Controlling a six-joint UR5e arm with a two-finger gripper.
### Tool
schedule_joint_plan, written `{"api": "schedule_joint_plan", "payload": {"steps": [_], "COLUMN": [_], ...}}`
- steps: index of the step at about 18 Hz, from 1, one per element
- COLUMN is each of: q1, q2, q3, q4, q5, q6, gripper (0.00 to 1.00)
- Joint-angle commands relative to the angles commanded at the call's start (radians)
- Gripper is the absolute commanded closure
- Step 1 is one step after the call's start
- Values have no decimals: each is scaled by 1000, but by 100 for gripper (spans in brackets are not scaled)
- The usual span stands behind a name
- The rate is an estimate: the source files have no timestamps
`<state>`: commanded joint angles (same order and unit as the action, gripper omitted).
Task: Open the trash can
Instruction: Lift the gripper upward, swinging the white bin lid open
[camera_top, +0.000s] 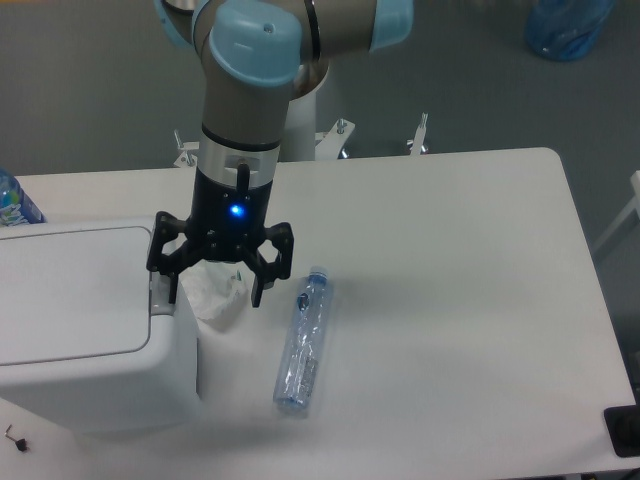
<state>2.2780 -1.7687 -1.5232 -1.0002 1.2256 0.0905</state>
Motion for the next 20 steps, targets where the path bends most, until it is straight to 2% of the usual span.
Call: {"api": "schedule_joint_plan", "payload": {"steps": [9, 13, 15, 20], "q1": [0, 6, 34, 159], "q2": [2, 11, 15, 86], "q3": [-2, 46, 66, 64], "q4": [2, 2, -3, -17], "q5": [0, 0, 17, 63], "q6": [2, 29, 90, 282], "gripper": [0, 0, 0, 0]}}
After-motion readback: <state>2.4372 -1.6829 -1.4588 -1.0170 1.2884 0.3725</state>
